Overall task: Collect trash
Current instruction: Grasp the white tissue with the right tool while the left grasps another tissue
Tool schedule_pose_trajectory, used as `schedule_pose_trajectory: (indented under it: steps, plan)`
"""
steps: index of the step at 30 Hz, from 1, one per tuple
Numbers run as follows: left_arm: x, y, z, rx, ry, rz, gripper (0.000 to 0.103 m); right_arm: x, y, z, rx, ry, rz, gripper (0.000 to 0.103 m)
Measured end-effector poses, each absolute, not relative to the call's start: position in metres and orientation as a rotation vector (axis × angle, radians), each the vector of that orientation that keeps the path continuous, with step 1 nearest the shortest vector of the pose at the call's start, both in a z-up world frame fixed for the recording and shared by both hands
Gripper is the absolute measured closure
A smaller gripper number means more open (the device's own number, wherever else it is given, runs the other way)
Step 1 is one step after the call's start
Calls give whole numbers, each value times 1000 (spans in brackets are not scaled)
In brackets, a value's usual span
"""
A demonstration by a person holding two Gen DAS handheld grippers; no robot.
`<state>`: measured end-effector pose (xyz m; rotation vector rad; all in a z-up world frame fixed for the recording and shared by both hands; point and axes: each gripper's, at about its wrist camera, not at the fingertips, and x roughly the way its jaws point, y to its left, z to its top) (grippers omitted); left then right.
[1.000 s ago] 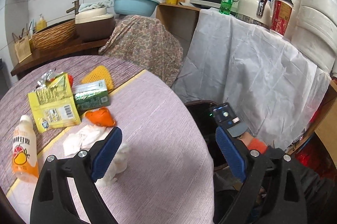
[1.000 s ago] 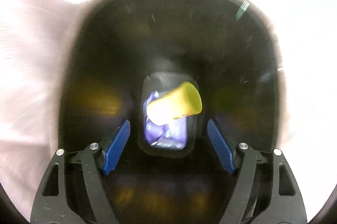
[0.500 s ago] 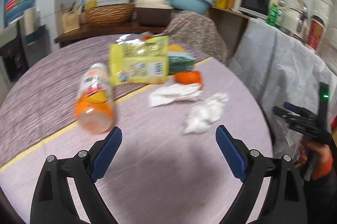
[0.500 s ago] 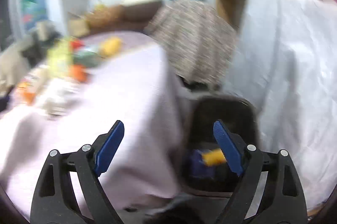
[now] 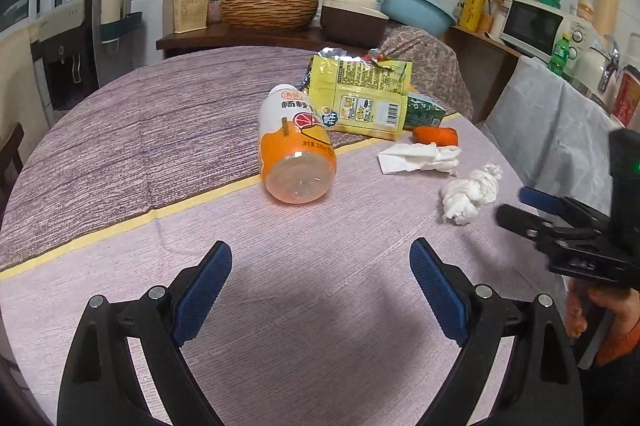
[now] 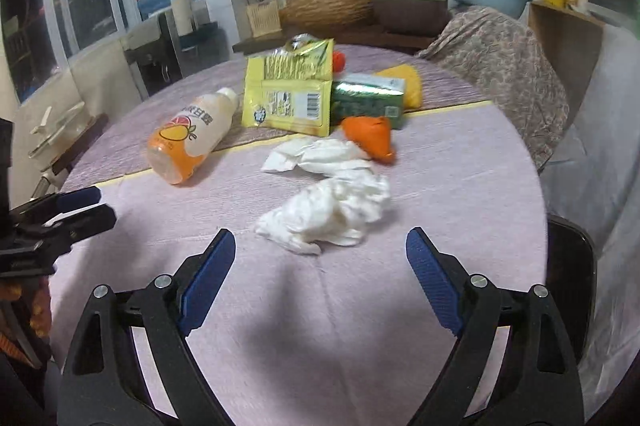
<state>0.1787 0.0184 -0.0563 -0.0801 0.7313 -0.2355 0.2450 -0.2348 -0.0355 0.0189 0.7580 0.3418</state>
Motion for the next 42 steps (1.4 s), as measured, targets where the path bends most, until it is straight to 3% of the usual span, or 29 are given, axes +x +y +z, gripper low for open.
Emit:
schedule_pose_trajectory:
  steps: [4,6,8,12,14,27,39,42]
  plan:
    - [179,15,-59,-78,736,-264,14,266,-221,-50,41,811,306,17]
    - [181,10,-61,-61,743,-280,14,274,-218,-55,44,822,298,28]
    - [182,5,-63,-38,752,-293,14,279,-218,-60,45,845,290,57]
    - [186,-4,-61,5,753,-323,14,274,-228,-61,119,828,332,73]
    - [188,-9,-60,23,749,-338,14,267,-234,-55,154,797,352,86]
    - [220,-66,-45,157,711,-421,14,230,-271,-36,148,692,333,92]
    - [289,-146,-79,420,764,-384,24,201,-312,-20,190,642,303,92]
    - [297,-151,-87,454,786,-373,43,197,-320,-21,204,642,295,92]
